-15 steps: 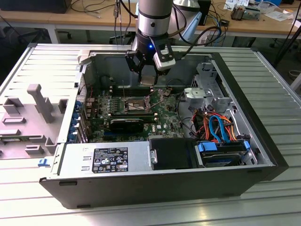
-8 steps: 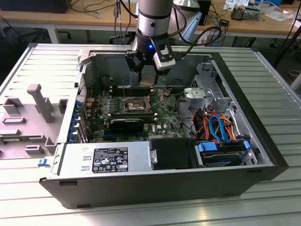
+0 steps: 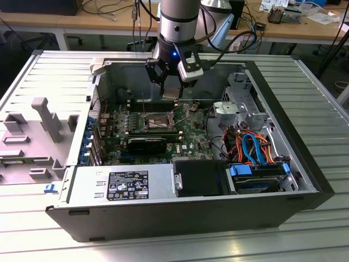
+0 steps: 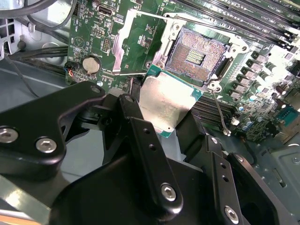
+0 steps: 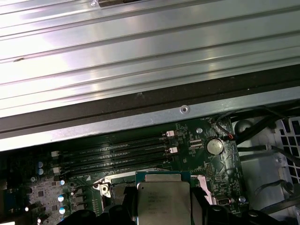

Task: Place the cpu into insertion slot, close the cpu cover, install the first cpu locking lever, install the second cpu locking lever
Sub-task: 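Place the cpu into insertion slot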

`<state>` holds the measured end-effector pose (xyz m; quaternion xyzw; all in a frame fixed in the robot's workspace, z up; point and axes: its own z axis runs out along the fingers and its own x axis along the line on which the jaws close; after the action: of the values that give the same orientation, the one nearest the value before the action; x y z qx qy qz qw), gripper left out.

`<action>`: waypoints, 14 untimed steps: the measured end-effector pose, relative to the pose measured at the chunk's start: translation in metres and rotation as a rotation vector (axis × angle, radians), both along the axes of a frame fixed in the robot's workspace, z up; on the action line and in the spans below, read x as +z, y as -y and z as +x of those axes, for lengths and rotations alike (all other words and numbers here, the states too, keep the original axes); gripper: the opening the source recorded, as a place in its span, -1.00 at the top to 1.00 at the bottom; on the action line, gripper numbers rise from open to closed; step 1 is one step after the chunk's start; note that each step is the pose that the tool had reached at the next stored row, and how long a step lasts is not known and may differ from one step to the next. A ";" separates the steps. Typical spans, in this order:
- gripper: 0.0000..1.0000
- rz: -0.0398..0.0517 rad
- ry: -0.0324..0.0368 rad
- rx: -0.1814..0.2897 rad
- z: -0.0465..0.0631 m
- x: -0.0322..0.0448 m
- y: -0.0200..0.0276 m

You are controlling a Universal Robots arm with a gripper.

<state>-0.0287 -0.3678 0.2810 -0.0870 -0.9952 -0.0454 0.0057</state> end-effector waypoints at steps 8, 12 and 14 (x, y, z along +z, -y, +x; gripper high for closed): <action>-0.09 -0.0001 0.0000 -0.013 0.000 -0.0006 0.0000; -0.09 -0.0001 0.0000 -0.015 0.000 -0.0006 0.0000; -0.09 0.0000 0.0000 -0.016 0.000 -0.0007 0.0000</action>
<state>-0.0287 -0.3678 0.2803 -0.0948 -0.9944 -0.0454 0.0054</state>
